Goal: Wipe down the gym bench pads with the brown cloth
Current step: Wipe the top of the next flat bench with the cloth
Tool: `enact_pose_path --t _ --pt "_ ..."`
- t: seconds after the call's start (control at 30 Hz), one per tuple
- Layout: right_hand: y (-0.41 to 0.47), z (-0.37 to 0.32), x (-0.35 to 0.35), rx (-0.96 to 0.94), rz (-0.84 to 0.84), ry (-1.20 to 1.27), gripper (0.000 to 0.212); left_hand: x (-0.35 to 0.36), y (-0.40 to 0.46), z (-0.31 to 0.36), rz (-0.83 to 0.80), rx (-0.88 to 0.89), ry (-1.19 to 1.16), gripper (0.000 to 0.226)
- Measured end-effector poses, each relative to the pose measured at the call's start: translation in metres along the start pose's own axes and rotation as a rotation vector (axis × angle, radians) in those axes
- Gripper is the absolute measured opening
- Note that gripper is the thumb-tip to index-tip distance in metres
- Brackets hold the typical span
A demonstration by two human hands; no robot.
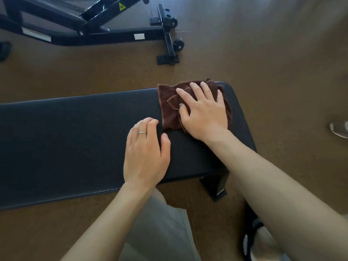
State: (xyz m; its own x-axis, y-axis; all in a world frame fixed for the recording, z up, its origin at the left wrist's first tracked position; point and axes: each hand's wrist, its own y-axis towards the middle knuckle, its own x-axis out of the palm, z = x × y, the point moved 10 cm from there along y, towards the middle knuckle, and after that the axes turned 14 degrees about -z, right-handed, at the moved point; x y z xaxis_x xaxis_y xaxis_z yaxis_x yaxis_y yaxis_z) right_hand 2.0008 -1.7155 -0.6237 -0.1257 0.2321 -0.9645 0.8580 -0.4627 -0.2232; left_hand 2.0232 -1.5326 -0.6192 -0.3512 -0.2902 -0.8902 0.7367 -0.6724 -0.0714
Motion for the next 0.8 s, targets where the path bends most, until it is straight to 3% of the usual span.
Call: enact_pose_path --t 0.37,0.8 --pt "-0.112 -0.002 0.02 0.059 0.0 0.059 0.055 -0.001 0.001 0.004 0.014 -0.014 0.043 0.035" --pt "0.025 0.012 -0.005 -0.101 -0.025 0.04 0.056 -0.007 -0.006 0.009 0.126 -0.025 0.104 0.033"
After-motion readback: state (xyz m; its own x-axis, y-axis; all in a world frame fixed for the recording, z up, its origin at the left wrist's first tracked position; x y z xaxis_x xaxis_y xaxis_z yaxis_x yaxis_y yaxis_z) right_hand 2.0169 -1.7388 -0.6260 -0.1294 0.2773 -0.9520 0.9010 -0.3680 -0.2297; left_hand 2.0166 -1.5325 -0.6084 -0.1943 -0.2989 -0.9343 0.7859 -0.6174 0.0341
